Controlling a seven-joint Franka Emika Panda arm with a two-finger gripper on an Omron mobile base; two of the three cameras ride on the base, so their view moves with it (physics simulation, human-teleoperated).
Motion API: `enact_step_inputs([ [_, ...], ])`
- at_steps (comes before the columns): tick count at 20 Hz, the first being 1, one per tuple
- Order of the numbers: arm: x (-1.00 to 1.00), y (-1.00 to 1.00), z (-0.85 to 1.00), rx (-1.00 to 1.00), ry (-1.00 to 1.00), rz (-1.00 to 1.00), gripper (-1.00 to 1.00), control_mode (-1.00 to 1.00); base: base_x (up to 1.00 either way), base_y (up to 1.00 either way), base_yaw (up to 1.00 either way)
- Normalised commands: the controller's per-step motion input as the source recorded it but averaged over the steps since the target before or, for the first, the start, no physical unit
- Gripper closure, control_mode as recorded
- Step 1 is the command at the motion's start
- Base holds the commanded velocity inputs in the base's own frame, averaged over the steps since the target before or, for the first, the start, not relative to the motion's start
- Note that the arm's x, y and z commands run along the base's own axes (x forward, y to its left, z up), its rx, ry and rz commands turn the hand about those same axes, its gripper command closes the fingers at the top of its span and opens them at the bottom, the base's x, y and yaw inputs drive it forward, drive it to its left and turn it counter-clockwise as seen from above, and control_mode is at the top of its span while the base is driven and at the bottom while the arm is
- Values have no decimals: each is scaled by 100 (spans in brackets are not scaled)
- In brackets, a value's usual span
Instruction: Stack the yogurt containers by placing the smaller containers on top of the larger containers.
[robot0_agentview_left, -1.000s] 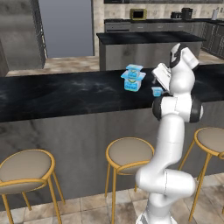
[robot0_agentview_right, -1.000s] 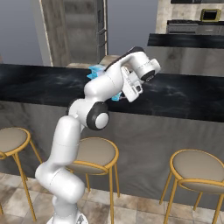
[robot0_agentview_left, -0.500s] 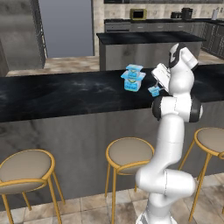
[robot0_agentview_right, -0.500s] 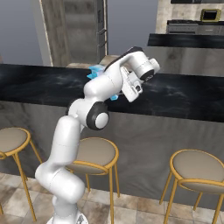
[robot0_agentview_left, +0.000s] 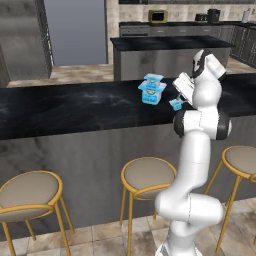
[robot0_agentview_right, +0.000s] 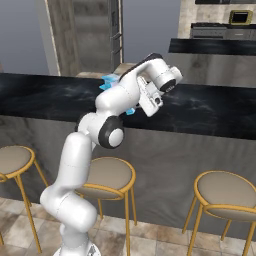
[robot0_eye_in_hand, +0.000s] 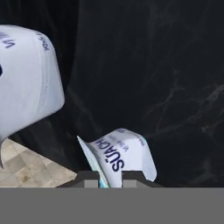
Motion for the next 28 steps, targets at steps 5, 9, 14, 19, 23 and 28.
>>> enact_step_inputs([
  [5,0,-20,-3,7,0,0,100,-100,0,0,0],
  [9,-3,-23,4,12,0,0,100,-100,0,0,0],
  [14,-2,-7,17,11,0,0,100,-100,0,0,0],
  [19,0,0,26,8,0,0,100,-100,0,0,0],
  [23,-9,0,26,1,3,-2,100,-100,0,0,0],
  [28,-24,0,16,0,5,-5,100,-100,0,0,0],
])
